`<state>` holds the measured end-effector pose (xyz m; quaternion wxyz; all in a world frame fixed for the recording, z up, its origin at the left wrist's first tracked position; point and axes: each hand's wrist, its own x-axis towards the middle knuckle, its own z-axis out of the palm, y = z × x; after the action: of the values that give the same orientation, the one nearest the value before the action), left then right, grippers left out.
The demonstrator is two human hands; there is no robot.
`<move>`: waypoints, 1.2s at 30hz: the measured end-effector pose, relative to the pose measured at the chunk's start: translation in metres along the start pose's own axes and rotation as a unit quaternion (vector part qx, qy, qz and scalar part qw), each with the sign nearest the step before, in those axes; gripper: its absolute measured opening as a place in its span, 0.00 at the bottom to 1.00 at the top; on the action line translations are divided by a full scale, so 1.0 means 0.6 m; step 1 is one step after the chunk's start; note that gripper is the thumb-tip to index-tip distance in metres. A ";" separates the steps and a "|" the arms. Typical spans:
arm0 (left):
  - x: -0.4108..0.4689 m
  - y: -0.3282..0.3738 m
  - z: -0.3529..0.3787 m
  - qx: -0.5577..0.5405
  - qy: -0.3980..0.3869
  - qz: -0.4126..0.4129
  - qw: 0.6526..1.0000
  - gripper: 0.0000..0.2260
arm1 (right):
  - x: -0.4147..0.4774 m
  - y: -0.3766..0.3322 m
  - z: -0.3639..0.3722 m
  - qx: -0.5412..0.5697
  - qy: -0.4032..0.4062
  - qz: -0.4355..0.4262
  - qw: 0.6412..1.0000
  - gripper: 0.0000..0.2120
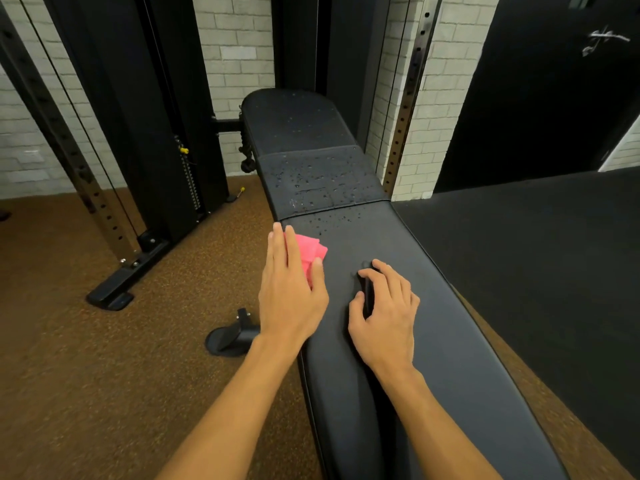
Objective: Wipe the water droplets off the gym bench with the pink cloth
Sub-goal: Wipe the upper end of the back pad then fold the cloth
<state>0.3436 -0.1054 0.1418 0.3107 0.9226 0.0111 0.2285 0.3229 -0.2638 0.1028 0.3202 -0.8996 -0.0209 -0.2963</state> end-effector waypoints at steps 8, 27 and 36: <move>-0.021 -0.009 -0.017 -0.082 0.058 -0.019 0.995 0.25 | 0.074 0.069 -0.042 -0.094 -0.058 -0.060 0.992 0.21; 0.066 -0.006 0.001 0.049 0.046 0.120 0.990 0.23 | 0.091 0.111 -0.039 -0.062 -0.057 -0.066 0.994 0.22; 0.056 0.024 0.032 0.093 0.023 0.190 0.977 0.22 | 0.085 0.114 -0.034 -0.057 -0.055 -0.065 0.995 0.23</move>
<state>0.3800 -0.1226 0.1504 0.1741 0.9274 -0.1359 0.3020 0.3702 -0.3376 0.1049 0.2473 -0.9279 -0.0797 -0.2673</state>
